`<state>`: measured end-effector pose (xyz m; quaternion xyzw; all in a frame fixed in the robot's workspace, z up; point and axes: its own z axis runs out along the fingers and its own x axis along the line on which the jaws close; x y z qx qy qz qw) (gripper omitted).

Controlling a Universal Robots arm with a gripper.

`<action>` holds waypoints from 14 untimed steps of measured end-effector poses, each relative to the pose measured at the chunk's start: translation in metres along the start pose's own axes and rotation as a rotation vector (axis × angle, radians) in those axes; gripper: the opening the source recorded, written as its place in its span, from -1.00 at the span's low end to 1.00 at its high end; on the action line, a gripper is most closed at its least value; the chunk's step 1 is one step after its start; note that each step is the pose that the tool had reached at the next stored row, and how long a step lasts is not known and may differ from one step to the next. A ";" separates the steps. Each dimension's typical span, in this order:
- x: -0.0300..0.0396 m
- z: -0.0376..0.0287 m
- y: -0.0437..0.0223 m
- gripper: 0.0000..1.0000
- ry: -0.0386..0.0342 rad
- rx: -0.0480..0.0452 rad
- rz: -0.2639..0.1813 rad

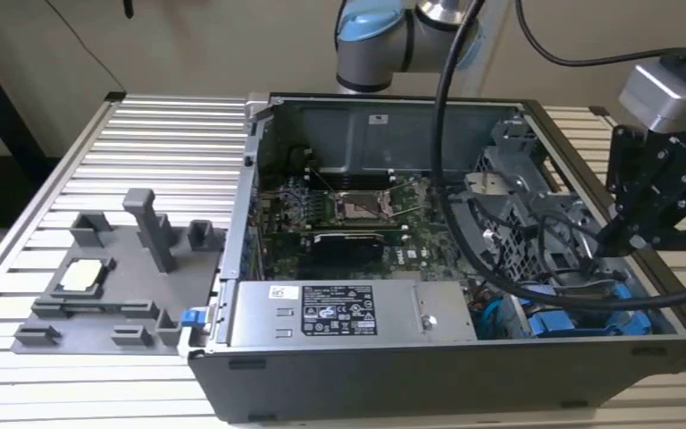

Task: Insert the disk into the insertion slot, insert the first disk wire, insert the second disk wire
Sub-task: 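Insert the first disk wire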

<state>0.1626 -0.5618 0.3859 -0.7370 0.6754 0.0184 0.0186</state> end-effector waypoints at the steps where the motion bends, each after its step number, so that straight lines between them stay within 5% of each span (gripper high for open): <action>1: 0.0009 0.0002 -0.0012 -0.62 -0.0002 -0.0073 0.000; 14: 0.0028 0.0101 -0.0033 -0.62 -0.0054 -0.0063 0.097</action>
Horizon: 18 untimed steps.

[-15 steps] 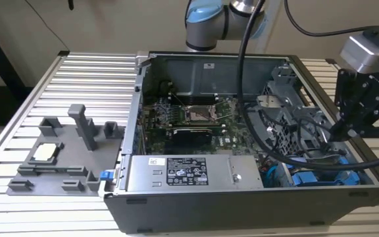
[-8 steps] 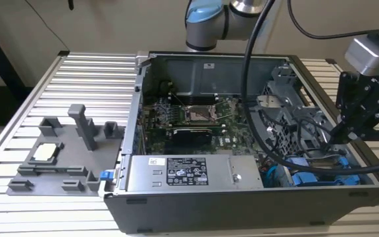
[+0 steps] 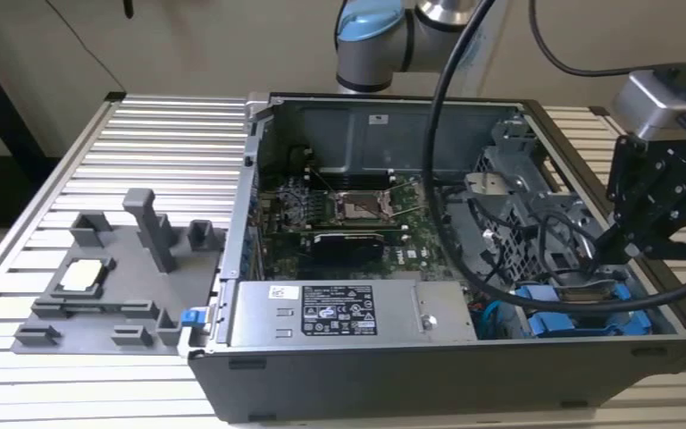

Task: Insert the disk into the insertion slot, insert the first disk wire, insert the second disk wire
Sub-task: 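Insert the first disk wire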

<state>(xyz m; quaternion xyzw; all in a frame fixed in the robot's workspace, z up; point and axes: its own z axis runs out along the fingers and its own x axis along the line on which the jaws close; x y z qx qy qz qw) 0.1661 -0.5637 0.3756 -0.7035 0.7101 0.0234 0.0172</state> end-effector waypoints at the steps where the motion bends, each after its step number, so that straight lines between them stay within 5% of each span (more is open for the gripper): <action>1: 0.0005 0.0004 0.0000 -0.62 -0.0029 0.0001 0.002; 18: 0.0063 0.0061 -0.0002 -0.62 -0.0078 0.0002 0.005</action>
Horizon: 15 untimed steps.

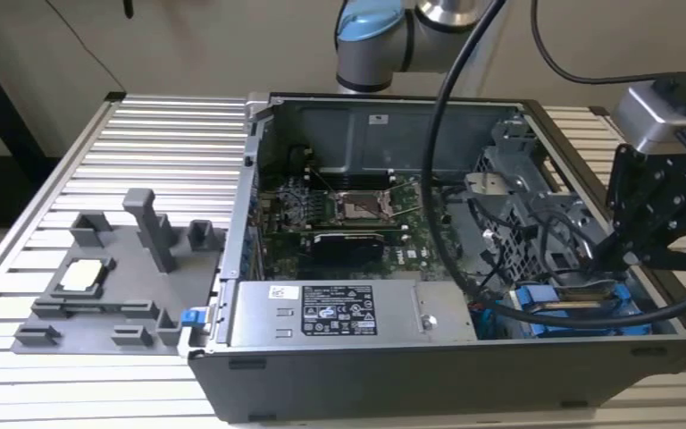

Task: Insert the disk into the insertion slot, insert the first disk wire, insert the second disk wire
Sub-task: 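Insert the first disk wire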

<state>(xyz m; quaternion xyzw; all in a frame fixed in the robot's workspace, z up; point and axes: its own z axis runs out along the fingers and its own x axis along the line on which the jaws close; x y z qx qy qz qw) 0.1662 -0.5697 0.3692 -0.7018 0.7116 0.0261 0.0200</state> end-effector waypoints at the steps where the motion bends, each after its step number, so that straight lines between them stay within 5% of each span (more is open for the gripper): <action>1: 0.0009 0.0012 0.0000 -0.62 -0.0002 0.0000 0.000; 15: 0.0032 0.0134 -0.0056 -0.62 0.0002 -0.0094 0.001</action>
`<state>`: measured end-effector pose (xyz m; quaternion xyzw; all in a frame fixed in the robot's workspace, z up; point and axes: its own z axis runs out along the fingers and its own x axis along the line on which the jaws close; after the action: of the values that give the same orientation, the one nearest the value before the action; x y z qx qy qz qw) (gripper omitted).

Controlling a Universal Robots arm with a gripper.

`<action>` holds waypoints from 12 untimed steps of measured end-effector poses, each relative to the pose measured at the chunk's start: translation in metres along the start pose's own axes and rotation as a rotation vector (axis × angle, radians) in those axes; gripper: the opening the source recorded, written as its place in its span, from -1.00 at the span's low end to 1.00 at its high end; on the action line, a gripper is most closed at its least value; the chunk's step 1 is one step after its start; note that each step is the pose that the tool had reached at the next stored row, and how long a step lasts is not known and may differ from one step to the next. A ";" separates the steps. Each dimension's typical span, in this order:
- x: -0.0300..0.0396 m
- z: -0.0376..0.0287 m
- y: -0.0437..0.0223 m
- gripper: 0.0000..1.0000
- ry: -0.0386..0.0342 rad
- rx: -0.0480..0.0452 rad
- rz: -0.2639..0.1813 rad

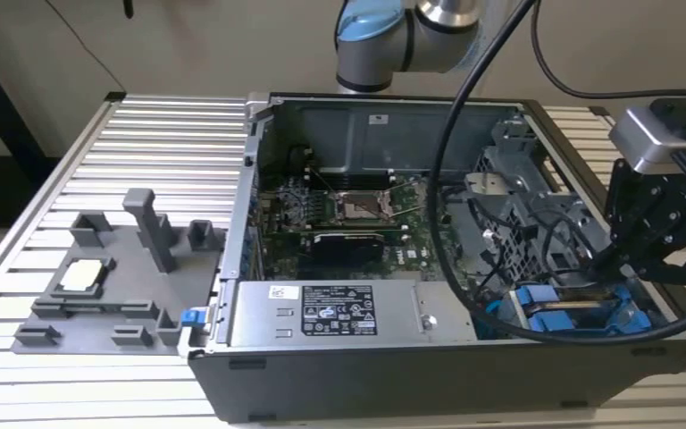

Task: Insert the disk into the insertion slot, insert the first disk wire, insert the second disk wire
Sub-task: 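Insert the first disk wire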

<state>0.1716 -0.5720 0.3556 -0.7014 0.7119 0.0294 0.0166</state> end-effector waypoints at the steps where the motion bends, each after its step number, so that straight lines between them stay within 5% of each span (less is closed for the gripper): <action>1: 0.0000 0.0005 -0.0001 -0.62 0.0003 -0.0001 0.000; 12: 0.0004 0.0065 -0.0010 -0.62 0.0002 -0.0026 0.000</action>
<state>0.1725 -0.5720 0.3491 -0.7014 0.7119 0.0303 0.0156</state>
